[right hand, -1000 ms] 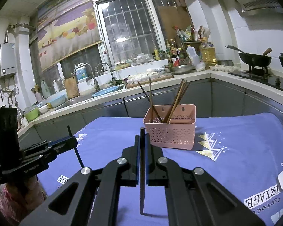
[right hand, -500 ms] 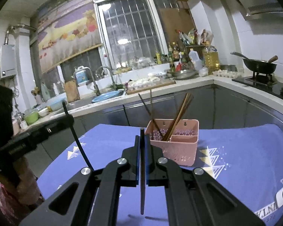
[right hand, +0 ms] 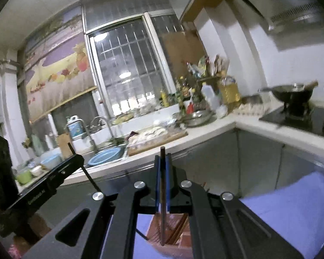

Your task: Organize utensils

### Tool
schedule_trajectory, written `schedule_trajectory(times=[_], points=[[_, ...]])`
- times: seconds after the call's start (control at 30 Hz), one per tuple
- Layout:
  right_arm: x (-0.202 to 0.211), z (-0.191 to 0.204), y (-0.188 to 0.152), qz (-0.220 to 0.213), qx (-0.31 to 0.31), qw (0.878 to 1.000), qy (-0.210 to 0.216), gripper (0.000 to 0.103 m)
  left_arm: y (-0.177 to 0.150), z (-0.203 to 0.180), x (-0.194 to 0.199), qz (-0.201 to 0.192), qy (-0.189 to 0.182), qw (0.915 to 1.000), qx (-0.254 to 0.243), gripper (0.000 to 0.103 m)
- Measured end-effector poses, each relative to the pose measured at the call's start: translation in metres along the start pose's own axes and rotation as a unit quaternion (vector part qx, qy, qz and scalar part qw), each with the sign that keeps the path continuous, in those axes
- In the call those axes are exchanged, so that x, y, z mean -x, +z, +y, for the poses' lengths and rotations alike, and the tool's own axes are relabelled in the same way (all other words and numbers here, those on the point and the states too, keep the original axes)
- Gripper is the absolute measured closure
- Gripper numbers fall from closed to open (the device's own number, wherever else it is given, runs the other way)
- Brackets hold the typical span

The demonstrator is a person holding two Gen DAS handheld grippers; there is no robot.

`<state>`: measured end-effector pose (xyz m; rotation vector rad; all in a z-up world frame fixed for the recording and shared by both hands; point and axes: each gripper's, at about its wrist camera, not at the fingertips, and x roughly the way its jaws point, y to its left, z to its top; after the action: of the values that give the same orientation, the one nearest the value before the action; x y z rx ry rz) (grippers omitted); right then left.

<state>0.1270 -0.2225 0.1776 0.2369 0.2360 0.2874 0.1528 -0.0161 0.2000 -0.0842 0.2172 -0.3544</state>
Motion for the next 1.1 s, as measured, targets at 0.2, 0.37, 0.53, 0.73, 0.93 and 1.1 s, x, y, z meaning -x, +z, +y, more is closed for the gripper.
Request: schedule_trajectory(times=[0.2,0.37,0.53,0.73,0.93,1.1], points=[[-0.037,-0.005,-0.026,0.035,0.030,0.999,-0.014,0.098,-0.028,0.002,-0.042,0.039,0.014,0.9991,-0.008,0.099],[-0.053,-0.010,-0.051,0.077,0.031,0.996,-0.017,0.098,-0.058,0.003,-0.062,0.077,0.021,0.9968,-0.013,0.099],[-0.057,-0.006,-0.065,0.110,0.031,0.993,-0.005,0.098,-0.080,-0.001,-0.065,0.120,0.025,0.9923,-0.020,0.098],[-0.034,0.008,-0.060,0.099,0.029,0.995,0.004,0.083,-0.070,-0.010,-0.027,0.105,0.018,0.9940,-0.024,0.071],[0.020,0.012,-0.051,0.053,0.004,0.998,0.023,0.076,-0.059,-0.011,0.044,0.062,-0.005,0.9980,-0.003,0.071],[0.080,-0.009,-0.086,0.026,-0.076,0.996,0.033,0.065,-0.091,-0.005,0.096,0.073,-0.012,0.9969,0.028,0.061]])
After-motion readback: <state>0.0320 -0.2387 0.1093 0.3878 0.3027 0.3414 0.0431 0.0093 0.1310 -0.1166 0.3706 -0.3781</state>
